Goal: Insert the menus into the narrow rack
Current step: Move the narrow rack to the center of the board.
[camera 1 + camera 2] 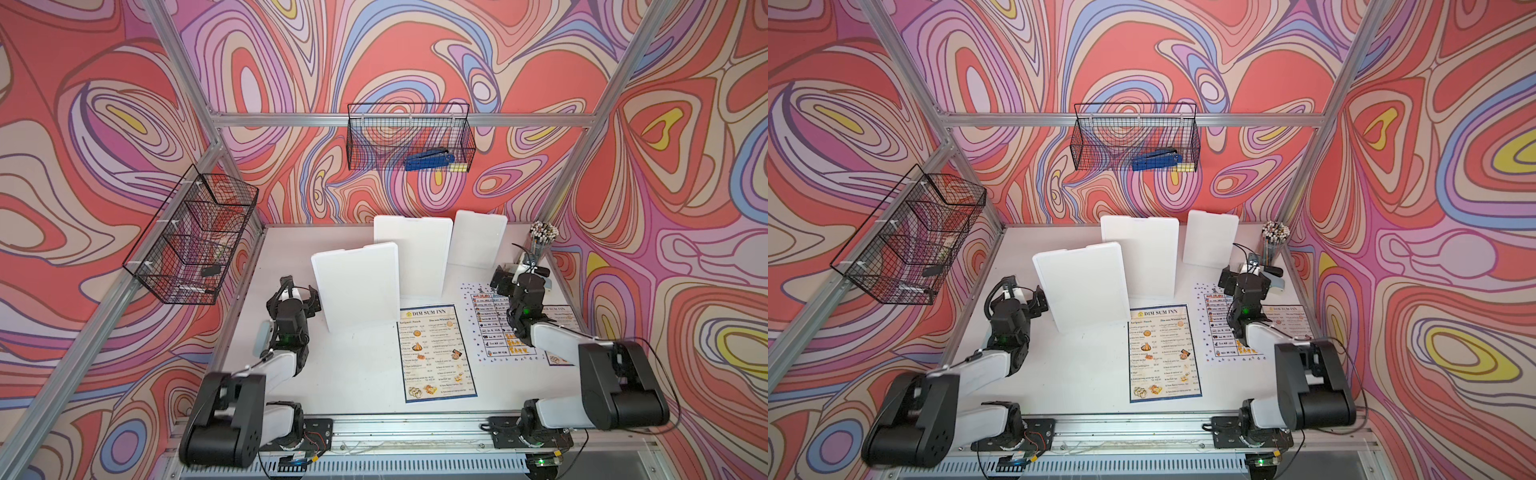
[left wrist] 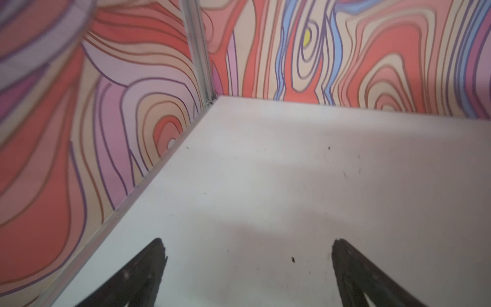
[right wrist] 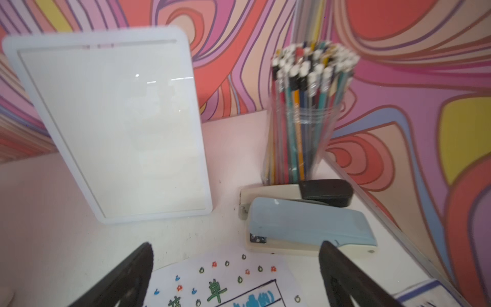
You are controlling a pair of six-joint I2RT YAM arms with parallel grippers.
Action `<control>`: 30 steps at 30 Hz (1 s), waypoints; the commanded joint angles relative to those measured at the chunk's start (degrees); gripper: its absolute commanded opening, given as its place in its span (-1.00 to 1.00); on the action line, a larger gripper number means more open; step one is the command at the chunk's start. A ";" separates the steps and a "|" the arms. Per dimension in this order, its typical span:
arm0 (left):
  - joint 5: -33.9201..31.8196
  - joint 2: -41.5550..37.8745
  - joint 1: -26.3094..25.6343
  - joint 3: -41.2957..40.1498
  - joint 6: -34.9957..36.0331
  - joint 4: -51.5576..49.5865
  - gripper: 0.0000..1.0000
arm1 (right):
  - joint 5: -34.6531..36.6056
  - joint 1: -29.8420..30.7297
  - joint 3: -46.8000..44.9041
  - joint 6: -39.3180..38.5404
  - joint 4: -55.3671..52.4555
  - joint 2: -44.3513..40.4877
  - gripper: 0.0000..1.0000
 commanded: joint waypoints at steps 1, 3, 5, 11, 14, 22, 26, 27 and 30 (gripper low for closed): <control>-9.74 -14.87 -0.16 3.59 -13.48 -23.47 0.99 | 9.55 0.09 11.22 16.13 -27.95 -9.84 0.97; -8.41 -24.06 -0.12 7.58 -21.20 -40.14 0.99 | 2.35 0.03 18.09 19.87 -41.52 -12.80 0.96; -1.67 -31.43 -0.08 11.31 -20.56 -52.14 0.99 | -5.95 0.03 19.37 22.91 -45.35 -16.14 0.96; -10.57 -50.98 -0.07 16.28 -41.35 -78.73 0.99 | -15.80 0.00 15.04 30.14 -43.31 -26.26 0.96; -4.27 -62.50 -0.08 18.49 -40.96 -84.47 0.87 | -16.25 -0.04 16.44 32.42 -47.83 -27.45 0.96; 23.10 -48.18 -0.12 31.01 -38.86 -91.49 0.89 | -32.98 1.80 16.31 29.96 -51.32 -26.01 0.96; 32.69 -45.90 -0.16 30.00 -39.53 -87.85 0.85 | -17.65 16.66 17.46 27.27 -54.21 -22.02 0.96; 34.00 -45.23 -0.16 29.92 -39.53 -87.93 0.84 | -14.41 20.80 17.68 27.24 -54.50 -20.65 0.96; 37.17 -44.88 -0.16 29.30 -39.18 -88.99 0.76 | -6.87 29.35 17.92 27.99 -54.97 -16.24 0.95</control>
